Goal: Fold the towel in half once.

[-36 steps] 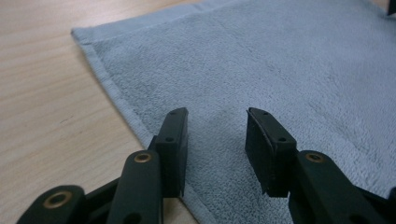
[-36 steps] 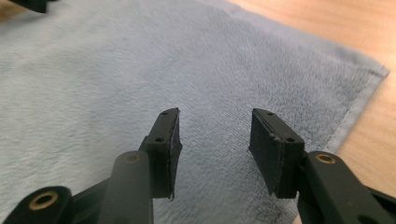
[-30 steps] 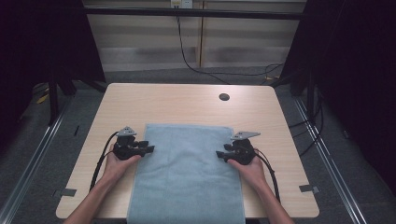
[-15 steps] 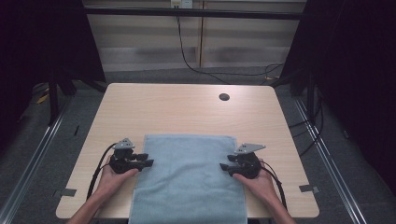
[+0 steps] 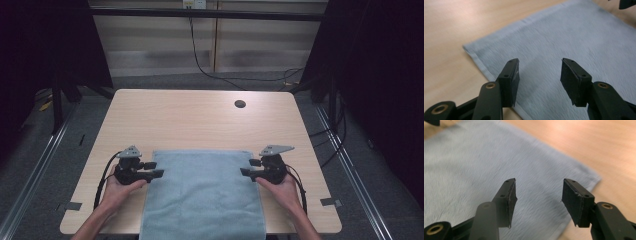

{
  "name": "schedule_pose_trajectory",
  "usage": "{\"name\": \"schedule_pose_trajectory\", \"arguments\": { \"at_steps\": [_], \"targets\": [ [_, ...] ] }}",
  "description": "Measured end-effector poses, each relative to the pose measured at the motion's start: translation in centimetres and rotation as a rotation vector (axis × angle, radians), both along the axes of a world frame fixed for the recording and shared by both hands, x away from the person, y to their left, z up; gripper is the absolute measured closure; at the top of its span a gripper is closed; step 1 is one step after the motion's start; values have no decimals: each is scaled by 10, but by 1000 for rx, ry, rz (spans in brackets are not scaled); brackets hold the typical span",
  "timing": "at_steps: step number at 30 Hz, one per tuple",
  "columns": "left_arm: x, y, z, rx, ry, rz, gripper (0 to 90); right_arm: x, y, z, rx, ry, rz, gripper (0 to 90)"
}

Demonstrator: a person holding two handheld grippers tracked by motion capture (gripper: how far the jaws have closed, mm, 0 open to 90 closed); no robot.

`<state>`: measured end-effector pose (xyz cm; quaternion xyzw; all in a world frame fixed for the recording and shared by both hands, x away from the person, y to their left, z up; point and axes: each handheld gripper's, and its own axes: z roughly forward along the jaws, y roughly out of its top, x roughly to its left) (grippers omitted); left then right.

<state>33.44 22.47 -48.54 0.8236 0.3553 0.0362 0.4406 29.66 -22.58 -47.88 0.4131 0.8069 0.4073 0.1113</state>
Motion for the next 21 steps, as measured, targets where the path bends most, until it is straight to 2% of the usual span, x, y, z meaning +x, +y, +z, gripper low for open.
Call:
{"name": "schedule_pose_trajectory", "arguments": {
  "at_steps": [2, 3, 5, 6, 8, 9, 11, 13, 15, 17, 19, 21],
  "targets": [
    [9, 0, 2, -8, -8, 8, 483, 8, -5, 3, 20, -10, -14, 453],
    [14, 0, 3, -2, -4, 7, 483, 12, -7, 3, 17, -14, -25, 452],
    [25, 1, 5, -15, -10, 32, 471, 22, -10, 3, 5, -4, -23, 457],
    [30, 0, 6, -8, -15, 48, 462, 26, -11, 3, 5, -12, -38, 463],
    [40, 3, 7, -28, -2, 67, 452, 36, -14, 1, 30, -13, -52, 464],
    [42, 3, 7, -37, -5, 89, 445, 40, -15, 0, 38, -16, -55, 463],
    [43, 5, 6, -53, -2, 81, 443, 45, -15, -3, 41, -17, -59, 463],
    [42, 5, 3, -22, -9, 76, 437, 47, -14, -8, 17, -12, -57, 456],
    [42, 5, -1, -11, -5, 72, 432, 49, -12, -14, -11, -8, -50, 449],
    [42, 3, -4, 7, -2, 64, 431, 54, -12, -19, -4, -7, -55, 410],
    [42, 2, -4, 9, -3, 56, 426, 57, -10, -23, -4, -15, -74, 377],
    [40, 0, -4, 3, -12, 58, 423, 61, -7, -24, -16, 1, -71, 366]
  ]
}}
